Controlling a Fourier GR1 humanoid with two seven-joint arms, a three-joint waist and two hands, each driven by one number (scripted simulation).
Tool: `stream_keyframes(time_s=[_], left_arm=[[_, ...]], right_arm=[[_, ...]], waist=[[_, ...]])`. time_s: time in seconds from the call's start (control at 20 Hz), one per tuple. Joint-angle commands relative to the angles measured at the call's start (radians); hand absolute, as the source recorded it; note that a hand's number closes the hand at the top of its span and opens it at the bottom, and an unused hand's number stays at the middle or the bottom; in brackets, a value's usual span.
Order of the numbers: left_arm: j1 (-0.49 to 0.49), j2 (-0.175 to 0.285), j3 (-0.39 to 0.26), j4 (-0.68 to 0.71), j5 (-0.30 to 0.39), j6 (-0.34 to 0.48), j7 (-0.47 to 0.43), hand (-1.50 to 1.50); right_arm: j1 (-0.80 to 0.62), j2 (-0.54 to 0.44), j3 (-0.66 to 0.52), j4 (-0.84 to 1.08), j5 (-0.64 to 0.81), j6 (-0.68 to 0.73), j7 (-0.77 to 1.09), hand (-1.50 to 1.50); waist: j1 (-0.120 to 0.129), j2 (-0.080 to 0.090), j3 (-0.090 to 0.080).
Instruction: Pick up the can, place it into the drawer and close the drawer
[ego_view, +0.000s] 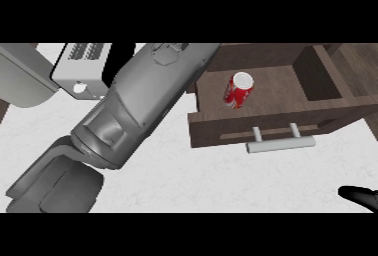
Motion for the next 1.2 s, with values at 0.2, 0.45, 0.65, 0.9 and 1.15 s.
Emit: stream_keyframes(time_s=[0.2,0.45,0.65,0.9,1.15], left_arm=[[-0.009,0.000,-0.016,0.024,0.059,0.040,-0.057,-1.50],[0.016,0.000,0.007,0.035,0.111,0.051,-0.104,-1.50],[-0.035,0.000,0.010,0.027,0.149,0.039,-0.076,-1.50],[-0.042,0.000,0.021,0.045,0.167,0.040,-0.095,-1.50],[-0.080,0.000,-0.002,0.058,0.153,0.051,-0.082,-1.50]], right_arm=[[-0.084,-0.085,0.019,-0.001,0.077,0.020,0.012,-1.50],[-0.085,-0.115,0.082,0.008,0.200,0.053,-0.092,-1.50],[-0.121,-0.149,0.143,0.084,0.327,0.059,-0.141,-1.50],[-0.197,-0.186,0.234,0.205,0.539,0.022,-0.182,-1.50],[-0.247,-0.173,0.335,0.366,0.702,-0.039,-0.247,-1.50]], waist=[[0.003,0.004,-0.001],[-0.007,0.014,-0.001],[0.008,0.012,0.000],[0.042,0.011,-0.001],[0.069,-0.001,-0.001]])
